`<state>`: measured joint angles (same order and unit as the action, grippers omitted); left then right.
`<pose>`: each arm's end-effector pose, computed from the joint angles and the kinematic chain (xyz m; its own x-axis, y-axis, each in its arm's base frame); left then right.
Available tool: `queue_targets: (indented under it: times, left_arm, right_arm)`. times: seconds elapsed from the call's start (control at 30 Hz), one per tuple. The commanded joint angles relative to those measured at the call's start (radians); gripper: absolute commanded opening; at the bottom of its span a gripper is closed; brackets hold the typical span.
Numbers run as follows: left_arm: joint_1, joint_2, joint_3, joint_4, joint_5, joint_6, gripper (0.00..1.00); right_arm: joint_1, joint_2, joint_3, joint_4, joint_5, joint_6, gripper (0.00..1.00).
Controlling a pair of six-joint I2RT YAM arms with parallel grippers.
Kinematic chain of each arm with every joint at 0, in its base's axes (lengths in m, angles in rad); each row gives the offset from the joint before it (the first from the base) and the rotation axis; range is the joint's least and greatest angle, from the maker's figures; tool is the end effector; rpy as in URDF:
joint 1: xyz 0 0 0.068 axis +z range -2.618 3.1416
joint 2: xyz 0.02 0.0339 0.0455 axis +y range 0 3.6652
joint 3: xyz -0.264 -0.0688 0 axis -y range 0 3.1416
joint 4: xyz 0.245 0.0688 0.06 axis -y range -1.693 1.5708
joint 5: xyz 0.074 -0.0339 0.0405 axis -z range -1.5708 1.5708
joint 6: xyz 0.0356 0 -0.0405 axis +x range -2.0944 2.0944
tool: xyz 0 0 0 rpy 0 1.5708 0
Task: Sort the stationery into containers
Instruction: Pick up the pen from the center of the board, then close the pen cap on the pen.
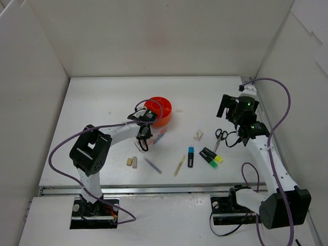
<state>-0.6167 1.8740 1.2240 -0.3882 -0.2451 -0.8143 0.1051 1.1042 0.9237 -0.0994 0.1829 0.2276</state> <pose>0.3193 -0.2158 0.1714 -0.8173 -0.2854 -0.5005 -0.1950 0.9545 -0.2258 0.2571 0.0206 0.3342 -0.2517 0.1966 -0.9476 0.1309 0.9771 0.1679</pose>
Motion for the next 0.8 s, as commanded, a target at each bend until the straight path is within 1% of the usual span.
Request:
queue_targets:
  times: [0.0,0.03,0.07,0.1,0.13,0.17,0.2,0.23,0.3,0.33,0.37,0.4,0.47,0.5,0.57,0.6,0.67,0.7,0.73,0.77]
  left_arm:
    - [-0.008,-0.114,-0.012,-0.034,-0.069,0.055,0.0]
    - [-0.008,-0.16,-0.018,-0.035,-0.097,0.073,0.0]
    - [-0.008,-0.186,-0.021,-0.046,-0.109,0.085,0.0]
    - [-0.008,-0.212,-0.026,-0.046,-0.117,0.121,0.0]
    - [-0.008,-0.242,-0.035,-0.046,-0.12,0.138,0.0]
    - [-0.008,-0.304,-0.043,-0.052,-0.132,0.153,0.0]
    - [-0.008,-0.332,-0.052,-0.052,-0.131,0.185,0.0]
    - [-0.008,-0.396,-0.067,-0.055,-0.126,0.194,0.0]
    - [-0.008,-0.461,-0.089,-0.057,-0.102,0.213,0.0]
    - [0.001,-0.495,-0.115,-0.057,-0.085,0.242,0.0]
    - [0.002,-0.551,-0.129,-0.037,-0.06,0.254,0.0]
    - [0.002,-0.576,-0.139,-0.029,-0.036,0.273,0.0]
    - [0.011,-0.634,-0.153,-0.034,0.009,0.308,0.0]
    - [0.011,-0.648,-0.156,-0.034,0.026,0.323,0.0]
    - [0.011,-0.688,-0.159,-0.047,0.049,0.346,0.0]
    - [0.011,-0.699,-0.161,-0.049,0.064,0.36,0.0]
    - [0.011,-0.731,-0.169,-0.055,0.096,0.386,0.0]
    - [0.011,-0.739,-0.172,-0.055,0.111,0.4,0.0]
    - [0.011,-0.753,-0.178,-0.054,0.122,0.406,0.0]
    - [0.011,-0.759,-0.181,-0.057,0.128,0.414,0.0]
  right_arm:
    - [-0.005,0.04,0.096,0.067,-0.17,-0.123,0.98]
    - [-0.002,0.072,0.109,0.069,-0.234,-0.205,0.98]
    - [-0.004,0.091,0.122,0.069,-0.366,-0.267,0.98]
    - [-0.002,0.109,0.142,0.07,-0.428,-0.324,0.98]
    - [-0.001,0.149,0.153,0.076,-0.491,-0.43,0.98]
    - [-0.001,0.172,0.165,0.076,-0.543,-0.476,0.98]
    - [0.002,0.193,0.202,0.076,-0.618,-0.522,0.98]
    - [0.004,0.244,0.222,0.075,-0.65,-0.592,0.98]
    - [0.007,0.302,0.268,0.07,-0.722,-0.654,0.98]
    - [0.008,0.366,0.327,0.061,-0.747,-0.713,0.98]
    - [0.013,0.402,0.405,0.056,-0.779,-0.721,0.98]
    - [0.015,0.481,0.458,0.04,-0.796,-0.734,0.98]
    - [0.027,0.56,0.562,-0.058,-0.854,-0.786,0.98]
    - [0.03,0.629,0.645,-0.069,-0.858,-0.809,0.98]
    - [0.042,0.692,0.7,-0.109,-0.856,-0.868,0.98]
    - [0.05,0.745,0.748,-0.124,-0.84,-0.937,0.98]
    - [0.079,0.796,0.791,-0.193,-0.789,-1.013,0.98]
    - [0.088,0.84,0.834,-0.213,-0.765,-1.078,0.98]
    - [0.117,0.864,0.855,-0.232,-0.735,-1.102,0.98]
    - [0.131,0.885,0.877,-0.271,-0.676,-1.128,0.98]
